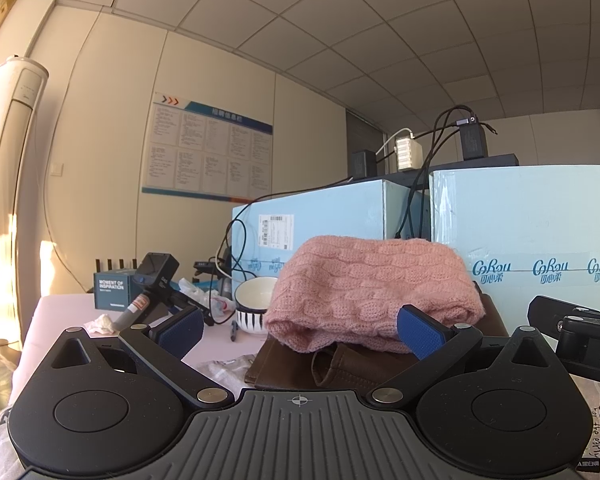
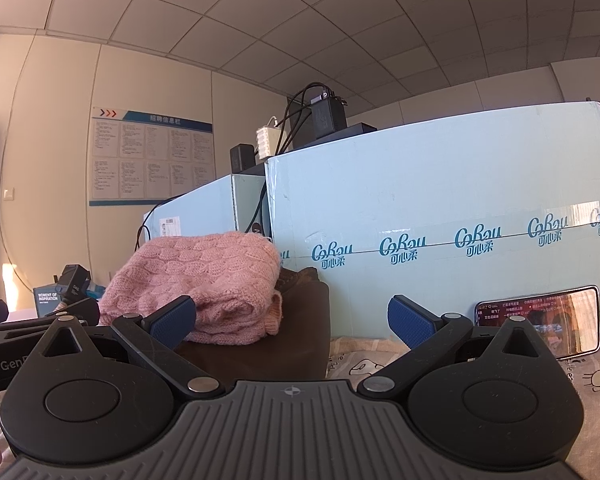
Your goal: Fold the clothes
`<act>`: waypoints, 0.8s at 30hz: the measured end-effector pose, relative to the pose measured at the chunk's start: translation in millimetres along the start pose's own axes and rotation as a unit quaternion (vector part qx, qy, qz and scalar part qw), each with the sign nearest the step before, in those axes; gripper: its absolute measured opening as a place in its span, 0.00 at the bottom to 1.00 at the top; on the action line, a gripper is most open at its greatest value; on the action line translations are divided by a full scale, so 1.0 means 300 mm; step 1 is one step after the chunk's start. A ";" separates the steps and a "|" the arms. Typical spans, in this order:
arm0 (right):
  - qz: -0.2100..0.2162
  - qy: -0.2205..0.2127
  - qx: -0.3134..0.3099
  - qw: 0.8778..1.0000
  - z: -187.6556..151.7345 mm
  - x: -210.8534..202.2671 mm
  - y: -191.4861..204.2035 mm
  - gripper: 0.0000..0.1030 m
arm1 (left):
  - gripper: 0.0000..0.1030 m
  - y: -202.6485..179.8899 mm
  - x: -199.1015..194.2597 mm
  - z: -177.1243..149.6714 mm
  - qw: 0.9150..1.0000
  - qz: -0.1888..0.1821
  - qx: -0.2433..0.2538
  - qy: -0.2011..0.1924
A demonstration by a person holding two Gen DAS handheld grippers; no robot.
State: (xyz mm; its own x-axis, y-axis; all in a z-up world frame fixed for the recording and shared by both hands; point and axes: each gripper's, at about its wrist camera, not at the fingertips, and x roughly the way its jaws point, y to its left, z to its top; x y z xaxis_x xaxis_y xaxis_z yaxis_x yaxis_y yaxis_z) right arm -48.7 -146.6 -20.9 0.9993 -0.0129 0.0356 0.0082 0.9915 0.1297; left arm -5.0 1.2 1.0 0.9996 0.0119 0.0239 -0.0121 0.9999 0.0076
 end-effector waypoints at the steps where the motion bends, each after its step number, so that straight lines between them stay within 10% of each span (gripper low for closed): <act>1: -0.001 -0.003 0.000 1.000 0.000 -0.003 0.000 1.00 | 1.00 0.001 -0.002 0.001 1.000 -0.001 -0.001 -0.001; 16: -0.024 -0.015 0.007 1.000 0.030 -0.054 0.001 1.00 | 1.00 0.107 -0.061 0.034 0.992 -0.057 -0.100 -0.049; 24: -0.078 -0.009 0.008 0.997 0.131 -0.156 -0.016 1.00 | 1.00 0.179 -0.077 0.043 0.974 -0.157 -0.155 -0.048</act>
State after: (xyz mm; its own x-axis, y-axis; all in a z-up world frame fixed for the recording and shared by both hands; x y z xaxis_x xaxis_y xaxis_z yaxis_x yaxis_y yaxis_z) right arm -97.1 -155.9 15.7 0.9852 -0.1684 0.0315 0.1618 0.9751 0.1515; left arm -28.9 54.6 13.7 0.9462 -0.2801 0.1621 0.3157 0.9088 -0.2726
